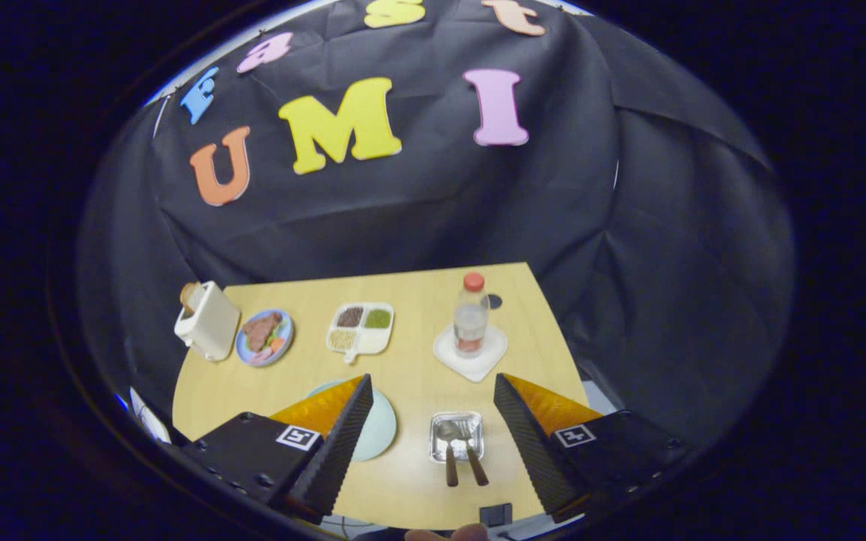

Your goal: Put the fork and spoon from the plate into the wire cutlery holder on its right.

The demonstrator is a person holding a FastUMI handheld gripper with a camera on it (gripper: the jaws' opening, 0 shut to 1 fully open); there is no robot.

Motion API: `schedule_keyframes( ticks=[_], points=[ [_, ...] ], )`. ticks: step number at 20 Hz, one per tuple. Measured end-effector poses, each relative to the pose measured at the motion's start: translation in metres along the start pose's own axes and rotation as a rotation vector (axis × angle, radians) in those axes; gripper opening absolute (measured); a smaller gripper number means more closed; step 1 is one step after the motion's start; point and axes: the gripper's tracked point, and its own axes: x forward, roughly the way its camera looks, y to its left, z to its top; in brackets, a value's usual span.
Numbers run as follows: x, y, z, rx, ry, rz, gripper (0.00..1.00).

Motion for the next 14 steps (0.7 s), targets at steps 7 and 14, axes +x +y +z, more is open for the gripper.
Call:
schedule_keyframes(
  ticks=[7, 14],
  points=[
    [-0.049, 0.005, 0.038, -0.006, -0.38, 0.017, 0.97],
    [-0.065, 0.007, 0.037, -0.016, -0.497, -0.009, 0.96]
  ],
)
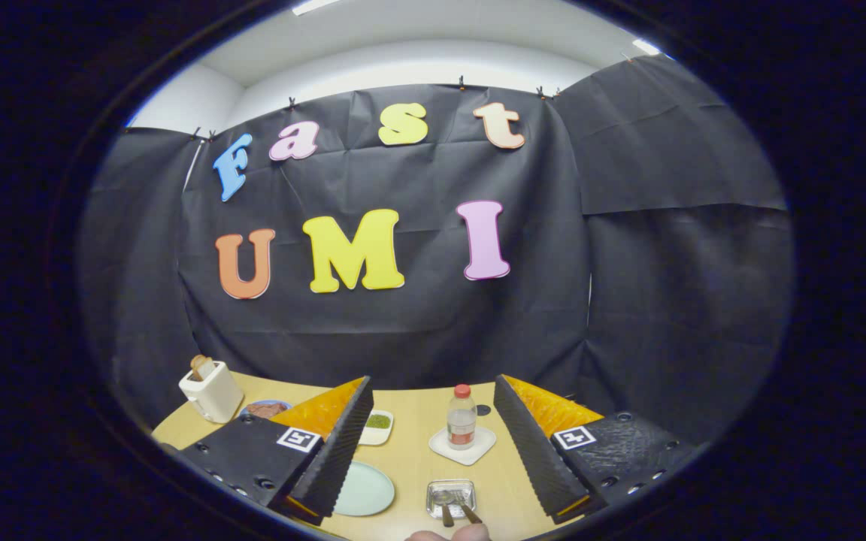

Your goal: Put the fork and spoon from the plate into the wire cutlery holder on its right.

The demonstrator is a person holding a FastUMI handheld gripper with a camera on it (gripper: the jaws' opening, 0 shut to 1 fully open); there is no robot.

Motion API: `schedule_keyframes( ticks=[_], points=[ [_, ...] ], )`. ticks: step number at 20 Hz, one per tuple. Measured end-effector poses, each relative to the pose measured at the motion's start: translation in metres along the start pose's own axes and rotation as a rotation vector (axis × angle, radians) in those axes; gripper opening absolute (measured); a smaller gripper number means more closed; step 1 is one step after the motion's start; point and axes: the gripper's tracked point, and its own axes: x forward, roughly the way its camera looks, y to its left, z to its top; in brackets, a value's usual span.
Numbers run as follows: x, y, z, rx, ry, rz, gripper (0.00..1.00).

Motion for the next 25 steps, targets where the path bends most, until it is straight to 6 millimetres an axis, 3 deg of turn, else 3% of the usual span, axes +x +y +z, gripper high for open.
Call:
schedule_keyframes(
  ticks=[25],
  points=[
    [-0.024, 0.001, 0.02, -0.047, -0.128, -0.058, 0.96]
  ],
)
